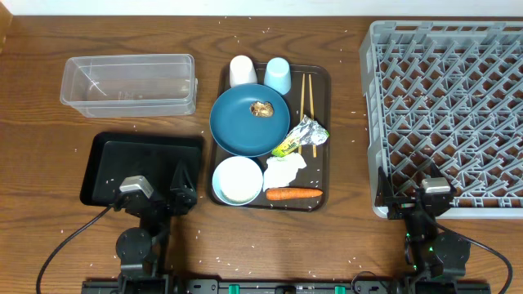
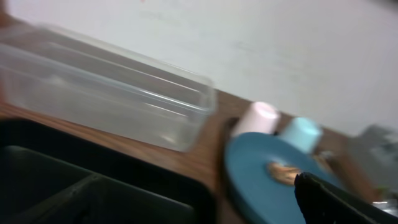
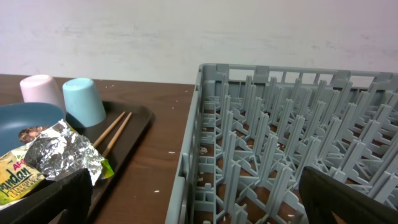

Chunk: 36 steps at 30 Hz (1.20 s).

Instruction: Sort waste into correct bins and load items into the dishwasher rack

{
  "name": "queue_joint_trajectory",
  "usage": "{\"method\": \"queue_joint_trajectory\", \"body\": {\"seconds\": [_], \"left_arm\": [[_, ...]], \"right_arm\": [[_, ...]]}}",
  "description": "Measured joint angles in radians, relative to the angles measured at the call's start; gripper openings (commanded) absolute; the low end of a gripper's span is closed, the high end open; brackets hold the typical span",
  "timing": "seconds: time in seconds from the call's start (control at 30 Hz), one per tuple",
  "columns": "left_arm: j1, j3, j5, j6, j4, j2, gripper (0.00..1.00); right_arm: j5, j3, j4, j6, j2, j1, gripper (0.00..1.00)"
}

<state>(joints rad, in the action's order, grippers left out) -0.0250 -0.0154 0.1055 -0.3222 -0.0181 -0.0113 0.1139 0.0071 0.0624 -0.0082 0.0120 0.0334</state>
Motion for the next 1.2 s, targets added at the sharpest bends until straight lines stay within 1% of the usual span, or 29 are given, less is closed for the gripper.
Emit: {"method": "queue_joint_trajectory", "body": {"seconds": [0.03, 0.17, 0.3, 0.43, 0.53, 0.63, 0.7, 0.8, 0.9, 1.1, 1.2], "left_arm": [[0.0, 0.0, 0.04, -0.044, 0.005, 0.0, 0.98], [0.0, -0.002, 0.17, -0.129, 0.016, 0.0, 0.98], [0.0, -0.004, 0.282, -0.174, 0.029, 0.0, 0.98], [0.0, -0.006, 0.427, -0.192, 0.028, 0.0, 0.98], [0.0, -0.037, 0.516, -0.204, -0.043, -0.002, 0.98], [0.001, -0.114, 0.558, -0.206, -0.161, -0.025, 0.98], [0.001, -0.18, 0.574, -0.204, -0.196, -0.053, 0.98], [0.001, -0.328, 0.591, -0.196, -0.238, -0.132, 0.98], [0.001, -0.492, 0.608, -0.171, -0.313, -0.248, 0.98], [0.045, -0.782, 0.658, -0.053, -0.589, -0.567, 0.98], [0.099, -0.899, 0.62, 0.009, -0.742, -0.716, 0.98]], "right_arm": [[0.0, 0.0, 0.0, 0.0, 0.0, 0.0, 0.99], [0.0, 0.0, 0.0, 0.0, 0.0, 0.0, 0.99], [0.0, 0.0, 0.0, 0.0, 0.0, 0.0, 0.99], [0.0, 0.0, 0.0, 0.0, 0.0, 0.0, 0.99], [0.0, 0.0, 0.0, 0.0, 0.0, 0.0, 0.99], [0.0, 0.0, 0.0, 0.0, 0.0, 0.0, 0.99], [0.0, 0.0, 0.0, 0.0, 0.0, 0.0, 0.99], [0.0, 0.0, 0.0, 0.0, 0.0, 0.0, 0.99], [0.0, 0.0, 0.0, 0.0, 0.0, 0.0, 0.99], [0.0, 0.0, 0.0, 0.0, 0.0, 0.0, 0.99], [0.0, 0.0, 0.0, 0.0, 0.0, 0.0, 0.99]]}}
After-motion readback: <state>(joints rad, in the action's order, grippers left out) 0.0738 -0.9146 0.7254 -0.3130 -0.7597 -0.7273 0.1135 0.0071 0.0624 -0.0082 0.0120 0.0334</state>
